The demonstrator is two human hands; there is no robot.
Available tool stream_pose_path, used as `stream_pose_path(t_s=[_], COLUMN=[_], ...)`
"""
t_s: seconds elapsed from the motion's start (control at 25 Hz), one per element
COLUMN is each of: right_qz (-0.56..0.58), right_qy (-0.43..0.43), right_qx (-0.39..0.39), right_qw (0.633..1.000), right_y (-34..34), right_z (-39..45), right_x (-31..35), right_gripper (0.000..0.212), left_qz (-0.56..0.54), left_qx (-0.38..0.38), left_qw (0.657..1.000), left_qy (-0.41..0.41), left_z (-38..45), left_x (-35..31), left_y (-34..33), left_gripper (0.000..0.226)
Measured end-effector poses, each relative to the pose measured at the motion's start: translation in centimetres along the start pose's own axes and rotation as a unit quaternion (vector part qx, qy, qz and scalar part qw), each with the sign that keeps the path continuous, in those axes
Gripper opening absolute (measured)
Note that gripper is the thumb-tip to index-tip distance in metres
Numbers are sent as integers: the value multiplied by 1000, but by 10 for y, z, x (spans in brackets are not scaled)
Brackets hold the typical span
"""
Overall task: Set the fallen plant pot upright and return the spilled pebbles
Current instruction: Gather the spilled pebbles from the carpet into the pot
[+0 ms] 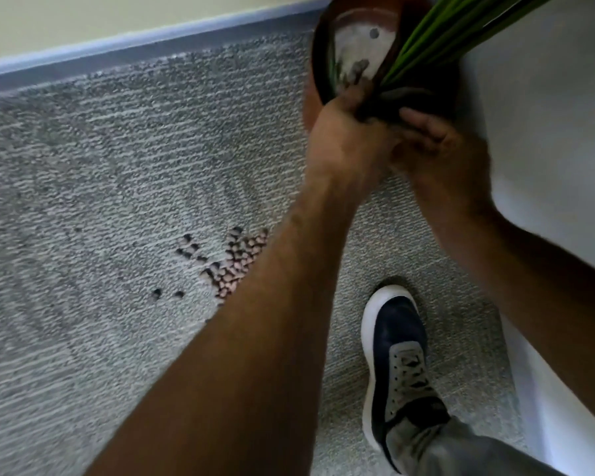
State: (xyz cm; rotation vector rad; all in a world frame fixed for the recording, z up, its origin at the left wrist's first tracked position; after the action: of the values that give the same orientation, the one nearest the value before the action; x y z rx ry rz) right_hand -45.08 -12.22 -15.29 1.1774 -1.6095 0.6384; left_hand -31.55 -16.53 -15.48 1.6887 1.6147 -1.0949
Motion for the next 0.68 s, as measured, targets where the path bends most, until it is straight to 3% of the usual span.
stream_pose_path(t_s=[0.16,0.2,0.28,0.32,0.36,0.44,0.52,0.56,0.68], right_qz=[-113,-138,-189,-225,-282,-453,-576,-600,-595], right_qy=[128,133,111,74,37,13,43,44,8], right_qx=[-36,-37,15,82,167,320,380,389,397], right_qw=[985,981,976,968,944,832,723,697,699], right_y=[2,-2,-21,-39,-61,-89,-103,-106,-113], right_z=[-27,-35,-49,-57,-69,-88,-98,-100,-104], right_x=[0,-3,-13,-27,-45,-79,-98,-103,-118], right_gripper=[18,12,13,21,35,65,83,88,96], left_qz=[132,158,209,252,322,478,574,594,614], left_qx=[-151,-193,-216,-213,-210,-196,-204,-202,-172], left_qw=[978,967,954,943,921,845,768,750,743], left_qy=[-60,-53,-3,31,65,140,197,210,204], left_z=[-28,-41,-67,-79,-91,-109,-130,-140,-158], left_x=[7,17,51,75,100,140,164,172,189], left_y=[32,45,70,88,114,166,218,235,255], left_gripper=[10,13,24,27,32,56,79,86,86])
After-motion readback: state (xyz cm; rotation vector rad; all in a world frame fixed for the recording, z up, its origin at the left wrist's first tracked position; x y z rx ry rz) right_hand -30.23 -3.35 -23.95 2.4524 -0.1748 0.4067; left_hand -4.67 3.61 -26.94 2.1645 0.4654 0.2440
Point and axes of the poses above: each hand's wrist, its own z-axis towards the middle knuckle, its own y-axis out of the back of the hand, x = y × z, the point moved 8 cm from there along z, towards the middle knuckle, and after that the axes turned 12 degrees about z, right-handed, at the moved point
